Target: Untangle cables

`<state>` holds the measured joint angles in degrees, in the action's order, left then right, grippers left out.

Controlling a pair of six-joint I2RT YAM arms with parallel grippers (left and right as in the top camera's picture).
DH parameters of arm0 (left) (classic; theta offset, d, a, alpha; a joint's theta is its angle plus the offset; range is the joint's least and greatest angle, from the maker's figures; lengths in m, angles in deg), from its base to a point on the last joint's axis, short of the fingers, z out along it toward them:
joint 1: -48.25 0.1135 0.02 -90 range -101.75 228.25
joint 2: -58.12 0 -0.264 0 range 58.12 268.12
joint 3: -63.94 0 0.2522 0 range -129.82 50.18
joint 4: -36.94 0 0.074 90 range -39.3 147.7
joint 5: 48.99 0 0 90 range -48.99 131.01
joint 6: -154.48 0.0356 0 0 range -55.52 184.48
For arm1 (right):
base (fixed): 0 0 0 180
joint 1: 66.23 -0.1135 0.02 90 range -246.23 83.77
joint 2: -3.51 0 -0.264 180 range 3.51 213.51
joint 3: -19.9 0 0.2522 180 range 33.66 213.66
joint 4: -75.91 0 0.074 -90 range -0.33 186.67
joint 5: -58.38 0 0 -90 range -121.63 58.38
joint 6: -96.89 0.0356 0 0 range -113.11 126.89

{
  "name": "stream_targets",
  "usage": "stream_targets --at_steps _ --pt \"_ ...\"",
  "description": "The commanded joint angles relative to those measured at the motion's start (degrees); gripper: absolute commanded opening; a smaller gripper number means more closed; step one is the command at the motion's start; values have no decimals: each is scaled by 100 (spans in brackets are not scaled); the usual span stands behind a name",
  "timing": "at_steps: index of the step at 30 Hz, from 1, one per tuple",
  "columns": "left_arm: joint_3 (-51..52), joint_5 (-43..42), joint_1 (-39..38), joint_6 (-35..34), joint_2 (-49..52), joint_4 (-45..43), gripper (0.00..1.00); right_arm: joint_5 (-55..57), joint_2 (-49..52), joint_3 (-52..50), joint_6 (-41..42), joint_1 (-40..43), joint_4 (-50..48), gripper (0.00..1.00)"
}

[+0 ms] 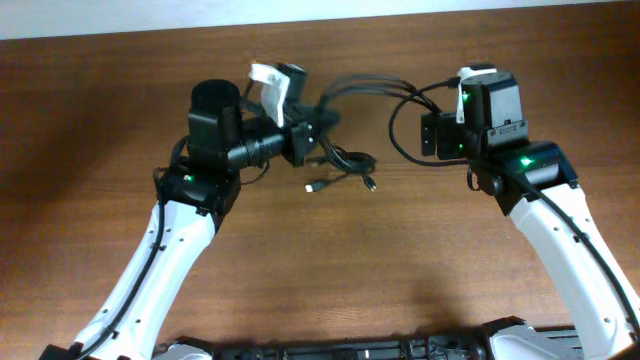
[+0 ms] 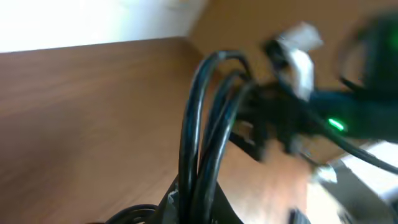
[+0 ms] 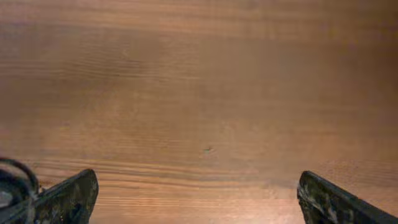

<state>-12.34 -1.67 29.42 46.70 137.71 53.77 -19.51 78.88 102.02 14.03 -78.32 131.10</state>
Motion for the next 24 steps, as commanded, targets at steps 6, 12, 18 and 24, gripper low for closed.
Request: stream_targets --at_steps 6,12,18,24 --pt "-79 1248 63 -516 -157 243 0 -192 17 11 605 61 275 99" --pt "-79 1211 63 -710 -157 326 0 -293 90 11 608 61 278 99" --pt "-79 1211 61 -710 -157 326 0 -417 114 11 605 61 278 99" --pt "-79 1209 46 -1054 -157 343 0 -417 114 11 605 61 275 99"
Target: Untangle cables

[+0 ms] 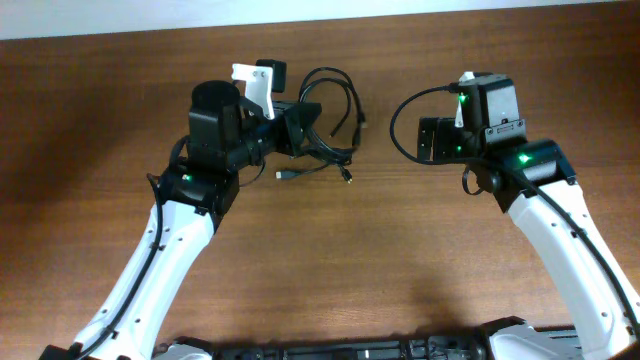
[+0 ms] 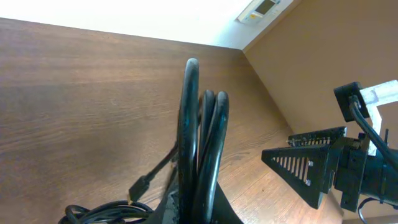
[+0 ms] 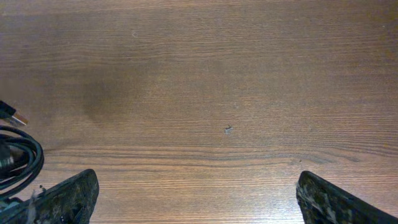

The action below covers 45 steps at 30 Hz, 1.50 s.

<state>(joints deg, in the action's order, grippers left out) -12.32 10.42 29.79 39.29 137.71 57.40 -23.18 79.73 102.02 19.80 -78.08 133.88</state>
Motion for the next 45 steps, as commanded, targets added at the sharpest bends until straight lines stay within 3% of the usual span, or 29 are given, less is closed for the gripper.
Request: stream_targets --at_steps 1,4,11,16,20,22,25,26,36,42,45 --pt "-81 -4 -2 -352 -157 4 0 -50 28 11 28 37 -2 99" --pt "-81 2 -57 -372 -157 111 0 -50 28 11 35 37 0 99" --pt "-83 -7 107 -503 -160 55 0 -490 28 11 1062 37 247 98" --pt "-87 -1176 839 -535 -175 -297 0 -1912 28 11 1311 37 256 99" --pt "-87 -1274 1217 -1436 -177 -739 0 -2341 28 11 1244 31 50 99" --pt "-87 -1316 1261 -2131 -177 -1519 0 -2828 35 11 1241 26 -232 99" --pt "-87 -1318 1261 -2997 -177 -2551 0 -3318 39 11 2 26 -638 99" --pt "-87 -1318 1261 -3329 -177 -2820 0 -3724 39 11 -907 26 -688 99" --pt "-87 -1532 1255 -5643 -179 -2898 0 -5086 39 11 -4579 26 -1045 99" --pt "-87 -1530 1176 -6926 -179 -2896 0 -5333 168 7 -4892 20 -1202 99" --pt "-87 -1519 896 -7018 -179 -2898 0 -5582 426 7 -4900 -101 -1200 99"
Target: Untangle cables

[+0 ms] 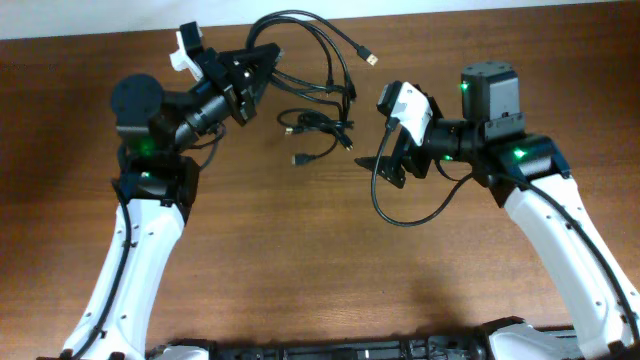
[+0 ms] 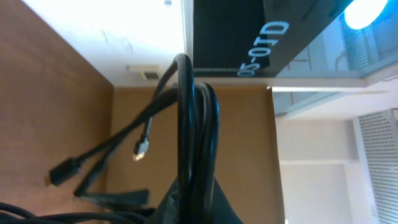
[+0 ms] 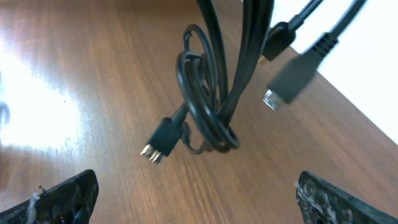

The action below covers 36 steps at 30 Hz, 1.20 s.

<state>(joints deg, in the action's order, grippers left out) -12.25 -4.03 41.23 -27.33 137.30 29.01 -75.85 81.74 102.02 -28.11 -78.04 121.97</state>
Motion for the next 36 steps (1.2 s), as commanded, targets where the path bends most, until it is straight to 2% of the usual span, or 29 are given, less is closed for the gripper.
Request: stream_targets --at_steps 1,6,7,10,11,13,16,17,22,25,26,27,28,32,33,34,36 --pt "-94 -59 -323 -358 -138 -59 0 -328 306 7 -232 -186 -11 99" --pt "-94 46 -688 -378 -136 -57 0 -321 450 7 -380 -393 -195 98" --pt "-94 48 -745 -378 -136 -57 0 -319 452 7 -378 -393 -212 90" --pt "-94 195 -793 -402 -136 -55 0 -317 455 7 -376 -393 -195 17" --pt "-94 197 -793 -514 -136 -57 0 -317 455 7 -374 -393 -164 4" --pt "-94 195 -793 -549 -138 -59 0 -313 455 7 -374 -393 -118 7" --pt "-94 173 -796 -656 -138 -61 0 -317 455 7 -376 -393 -127 54" --pt "-94 170 -796 -656 -138 -61 0 -317 455 7 -376 -393 -129 58" --pt "-94 160 -796 -651 -138 -59 0 -584 455 7 -337 -393 -544 63" --pt "-94 140 -951 -649 -136 -57 0 -732 455 7 339 -393 -1110 66" --pt "-94 166 -1019 -649 -136 -55 0 -820 455 7 476 -393 -1233 63" --pt "-94 232 -1064 -647 -136 -55 0 -833 455 7 619 -393 -1294 44" --pt "-94 319 -1082 -647 -136 -52 0 -831 455 7 852 -393 -1303 4" --pt "-94 1012 -1071 -507 -136 199 0 -831 452 7 1561 -391 -1281 4" --pt "-94 1362 -1071 -326 -136 367 9 -831 452 7 1912 -391 -1285 4" --pt "-94 1725 -1071 -63 -136 590 25 -831 452 7 2258 -391 -1287 4" --pt "-94 2295 -1071 752 -136 1001 79 -831 452 7 3091 -387 -1287 4"
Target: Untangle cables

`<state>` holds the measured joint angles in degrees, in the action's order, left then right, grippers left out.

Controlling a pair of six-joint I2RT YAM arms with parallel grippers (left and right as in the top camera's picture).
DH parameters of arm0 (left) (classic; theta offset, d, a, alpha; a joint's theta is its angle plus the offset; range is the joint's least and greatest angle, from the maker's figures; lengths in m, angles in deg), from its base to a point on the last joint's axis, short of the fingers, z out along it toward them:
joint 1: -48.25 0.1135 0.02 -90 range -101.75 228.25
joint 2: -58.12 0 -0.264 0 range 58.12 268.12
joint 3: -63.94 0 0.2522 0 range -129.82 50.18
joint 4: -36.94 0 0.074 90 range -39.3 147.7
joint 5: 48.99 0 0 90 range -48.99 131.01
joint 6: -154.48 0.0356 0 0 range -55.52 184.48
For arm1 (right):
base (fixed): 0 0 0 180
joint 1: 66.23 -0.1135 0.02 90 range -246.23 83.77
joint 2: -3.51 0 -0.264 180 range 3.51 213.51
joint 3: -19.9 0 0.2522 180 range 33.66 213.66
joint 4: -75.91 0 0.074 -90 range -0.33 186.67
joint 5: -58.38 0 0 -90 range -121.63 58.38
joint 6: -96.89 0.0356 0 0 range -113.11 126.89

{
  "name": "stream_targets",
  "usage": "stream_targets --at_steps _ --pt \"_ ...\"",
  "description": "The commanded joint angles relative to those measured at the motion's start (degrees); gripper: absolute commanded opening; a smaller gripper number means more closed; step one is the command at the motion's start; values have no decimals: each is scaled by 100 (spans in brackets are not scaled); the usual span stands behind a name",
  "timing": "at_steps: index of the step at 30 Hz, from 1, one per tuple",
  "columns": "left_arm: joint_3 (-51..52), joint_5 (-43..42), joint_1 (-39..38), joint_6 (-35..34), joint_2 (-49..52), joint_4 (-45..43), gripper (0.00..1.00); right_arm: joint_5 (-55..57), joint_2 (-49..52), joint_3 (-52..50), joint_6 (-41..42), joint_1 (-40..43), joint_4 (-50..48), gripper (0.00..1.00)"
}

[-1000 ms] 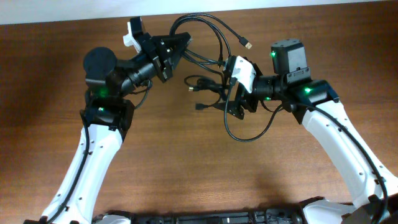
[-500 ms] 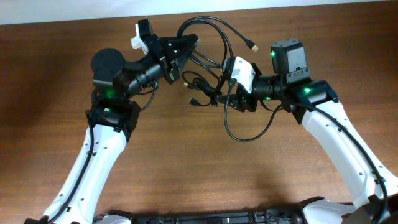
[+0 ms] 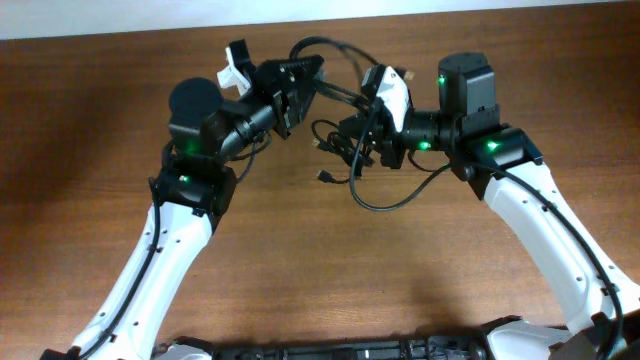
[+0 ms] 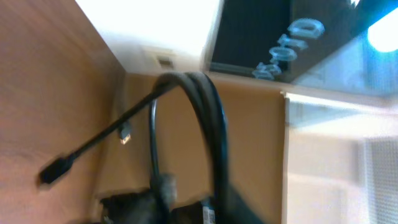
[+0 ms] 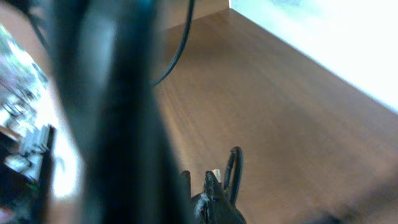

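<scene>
A bundle of black cables [image 3: 333, 143] hangs between my two grippers over the far middle of the wooden table [image 3: 300, 270]. My left gripper [image 3: 303, 82] is shut on a loop of the black cables [image 4: 214, 118], which arch up from its jaws; two plug ends [image 4: 55, 171] dangle off to the left. My right gripper [image 3: 356, 132] faces it from the right and is shut on a thin cable loop [image 5: 235, 165] at its fingertips [image 5: 212, 182]. A blurred black strand [image 5: 118, 112] crosses close to the right wrist camera.
A separate black cable loop [image 3: 395, 200] hangs under the right wrist down to the table. The white far wall runs along the table's back edge [image 3: 420, 14]. Both white forearms reach in from the near side.
My right gripper was open and short of the dangling bundle; now it is shut on one of its cables. My left gripper has moved right and nearer, still holding the bundle.
First my left gripper held the bundle low over the table while my right gripper stood open at the right. Then the left held it further left. Later the bundle was high at the back left, the right gripper turned toward it. Now both grip it.
</scene>
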<state>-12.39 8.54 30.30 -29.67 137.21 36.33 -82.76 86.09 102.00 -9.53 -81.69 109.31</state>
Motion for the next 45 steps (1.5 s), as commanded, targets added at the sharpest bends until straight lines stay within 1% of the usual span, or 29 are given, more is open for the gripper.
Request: stream_targets --at_steps 1,2,3,4,5,6,7,8,9,10,13,14,15,17,19,21,25,30,33,34,35,37,38,40,41,42,43,44,45 --pt "-81 1134 28 1694 -127 382 99 -138 17 9 1609 -15 -22 4" --pt "-81 1043 37 2629 -127 378 99 -138 17 9 2017 0 -22 4" --pt "-81 754 37 3740 -127 369 99 -140 17 9 2452 59 -24 4" --pt "-81 284 37 4756 -129 376 99 -140 17 9 2747 118 -26 4" --pt "-81 -114 39 5469 -127 378 99 -140 17 9 3056 195 -28 4" --pt "-81 -667 37 6426 -127 378 99 -142 17 9 3414 286 -33 4" --pt "-81 -1469 37 7294 -127 400 99 -142 17 11 4109 459 -42 4" --pt "-81 -1926 37 7661 -127 490 99 -144 17 9 4564 564 -63 4" --pt "-81 -2149 37 7825 -127 568 99 -142 17 11 5001 667 -81 4" --pt "-81 -2472 37 8242 -127 817 99 -140 17 9 5683 804 -153 4" --pt "-81 -2549 37 9197 -127 1563 99 -136 17 9 6894 916 -339 4" --pt "-81 -2570 37 9586 -127 1853 99 -114 17 9 7517 922 -527 4" --pt "-81 -2568 35 9731 -127 2050 99 -90 17 9 7995 922 -669 4" --pt "-81 -2583 31 9783 -127 2197 99 -74 17 9 8599 922 -870 4" --pt "-81 -2583 33 9967 -127 2345 99 -74 17 9 9012 922 -1056 4" --pt "-81 -2583 31 9967 -127 2391 99 -94 17 9 9112 922 -1283 4" --pt "-81 -2583 9 9967 -127 2455 99 -201 17 9 9761 922 -1478 4" --pt "-79 -2577 9 9969 -127 2500 99 -437 17 11 10542 911 -2334 4" --pt "-79 -2470 9 9969 -122 2496 98 -472 17 9 10550 911 -2380 4" --pt "-79 -2472 11 9971 -122 2494 85 -538 17 9 10548 911 -2382 4" --pt "-79 -2472 4 10043 -122 2494 59 -599 17 9 10548 911 -2382 4" --pt "-79 -2472 -33 10050 -122 2378 38 -638 17 9 10546 911 -2380 4" --pt "-79 -2470 -98 10050 -122 2253 35 -678 17 9 10548 911 -2400 4" --pt "-79 -2201 -212 10050 -122 2205 37 -772 17 9 10548 911 -2452 4" --pt "-79 -2017 -264 10048 -122 2205 43 -831 17 9 10548 911 -2461 4" --pt "-79 -1836 -313 10050 -122 2192 54 -874 17 9 10546 911 -2461 4" --pt "-79 -1784 -341 10048 -122 2168 56 -892 17 9 10548 905 -2461 4" --pt "-79 -1716 -378 10048 -122 2151 54 -892 17 9 10546 905 -2461 4" --pt "-79 -1602 -404 10048 -122 2120 40 -892 17 9 10546 907 -2461 4"
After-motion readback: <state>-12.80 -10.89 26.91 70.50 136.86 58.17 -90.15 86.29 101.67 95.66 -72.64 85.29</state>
